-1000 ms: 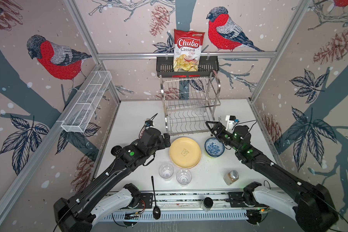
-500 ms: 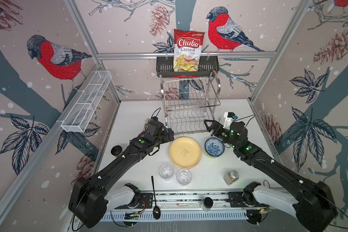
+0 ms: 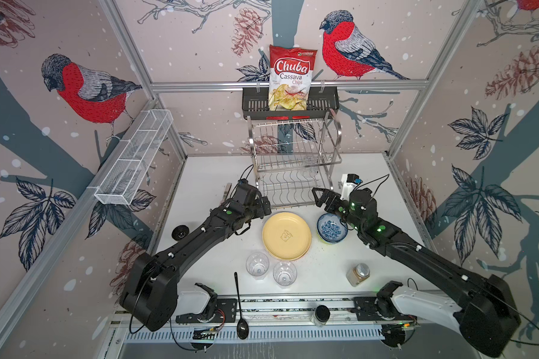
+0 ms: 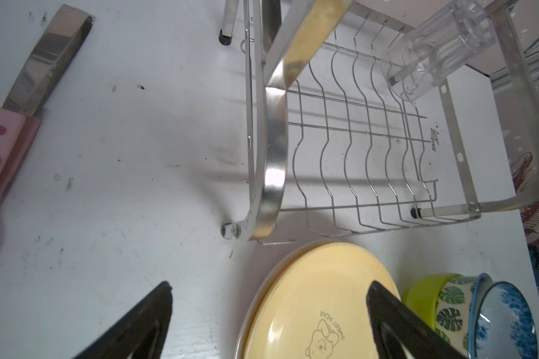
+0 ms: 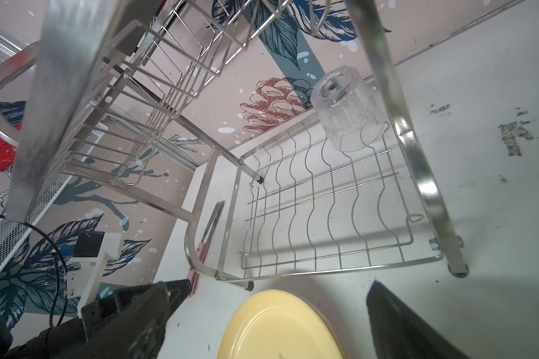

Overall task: Unload the mixed dishes from the dish rack
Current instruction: 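Move the left gripper back toward the rack while the right gripper approaches it too, then reach the right gripper toward the last clear glass while the left gripper holds still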

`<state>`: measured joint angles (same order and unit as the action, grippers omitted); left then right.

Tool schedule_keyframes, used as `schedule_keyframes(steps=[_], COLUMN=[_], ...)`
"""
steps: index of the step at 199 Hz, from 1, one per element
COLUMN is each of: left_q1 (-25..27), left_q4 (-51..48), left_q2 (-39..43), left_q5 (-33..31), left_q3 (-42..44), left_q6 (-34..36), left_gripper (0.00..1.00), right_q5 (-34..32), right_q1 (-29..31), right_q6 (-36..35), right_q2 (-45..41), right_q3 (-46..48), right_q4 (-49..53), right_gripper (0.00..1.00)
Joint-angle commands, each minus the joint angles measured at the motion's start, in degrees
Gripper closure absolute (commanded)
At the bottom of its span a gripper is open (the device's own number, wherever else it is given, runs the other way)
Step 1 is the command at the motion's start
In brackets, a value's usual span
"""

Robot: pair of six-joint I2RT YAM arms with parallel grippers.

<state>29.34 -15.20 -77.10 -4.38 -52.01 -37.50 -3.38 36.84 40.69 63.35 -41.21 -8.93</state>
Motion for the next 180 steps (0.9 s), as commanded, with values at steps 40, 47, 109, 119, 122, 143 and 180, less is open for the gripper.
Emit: schedule_keyframes(steps=[40, 47, 109, 119, 122, 143, 180], left_q1=[-0.94, -0.96, -1.31, -1.39, -1.39, -1.39, -1.39], left_q4=[5.54, 5.56, 5.57, 5.14, 5.10, 4.13, 3.49], left_q2=[-8.27, -9.18, -14.10, -14.47, -14.56, -14.71, -13.65], left_q5=[-1.03, -0.93, -0.12, 0.13, 0.08, 0.27, -0.02], left_q3=[-4.58, -4.85, -7.92, -8.13, -8.07, -8.15, -8.09], left_q6=[0.86, 1.17, 1.77, 1.85, 1.83, 2.04, 2.43], left_gripper=[0.29, 0.32, 0.75, 0.81, 0.83, 0.91, 0.95], right_q5=[-0.65, -0.95, -1.38, -1.36, -1.30, -0.99, -0.66], right_q1=[0.16, 0.14, -0.21, -0.26, -0.28, -0.33, 0.37], right_q6=[-1.57, -1.71, -2.01, -2.01, -2.06, -2.36, -4.40], right_q2=[2.46, 2.47, 3.41, 3.58, 3.62, 4.64, 7.98], right_q3=[-1.41, -1.33, -1.31, -1.33, -1.37, -1.91, -4.23], right_q4=[-0.04, -0.04, -0.21, -0.32, -0.30, -0.44, -1.05], right_gripper=[0.01, 0.01, 0.01, 0.01, 0.01, 0.01, 0.01])
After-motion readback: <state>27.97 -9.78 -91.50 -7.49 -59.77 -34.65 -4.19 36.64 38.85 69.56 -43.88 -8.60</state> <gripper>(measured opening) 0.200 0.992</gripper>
